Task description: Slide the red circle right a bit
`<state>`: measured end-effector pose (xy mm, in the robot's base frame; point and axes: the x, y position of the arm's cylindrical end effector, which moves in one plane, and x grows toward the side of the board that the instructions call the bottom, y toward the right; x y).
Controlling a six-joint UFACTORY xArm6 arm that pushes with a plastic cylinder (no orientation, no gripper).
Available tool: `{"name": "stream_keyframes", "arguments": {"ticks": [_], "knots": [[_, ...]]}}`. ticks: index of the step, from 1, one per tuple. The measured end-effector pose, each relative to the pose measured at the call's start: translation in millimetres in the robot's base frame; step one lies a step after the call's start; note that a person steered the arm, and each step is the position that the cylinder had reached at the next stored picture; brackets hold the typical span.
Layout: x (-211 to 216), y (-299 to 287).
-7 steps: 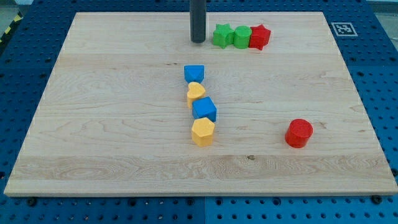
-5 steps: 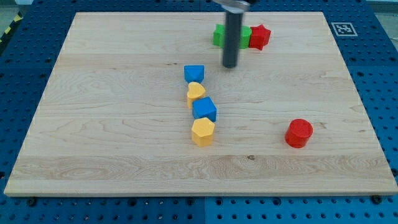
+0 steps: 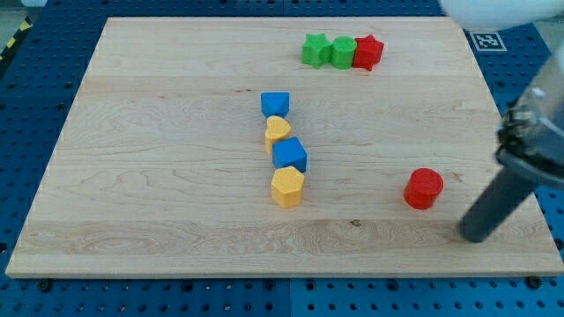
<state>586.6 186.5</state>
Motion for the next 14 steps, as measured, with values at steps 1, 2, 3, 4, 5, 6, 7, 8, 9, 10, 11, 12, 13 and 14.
{"name": "stream_keyframes", "arguments": {"ticks": [1, 2, 3, 4, 5, 6, 7, 8, 9, 10, 11, 12, 13, 14], "knots": [[-25.0, -58.1], [-89.8, -58.7], [-103.0, -40.6], [-68.2, -40.6], [-29.8, -40.7], [-30.4, -59.0], [-24.2, -82.8], [13.0, -65.1], [-0.7, -10.5], [-91.4, 3.7], [-118.2, 4.9], [-85.1, 4.7], [-55.6, 10.0], [-48.3, 36.1]]}}
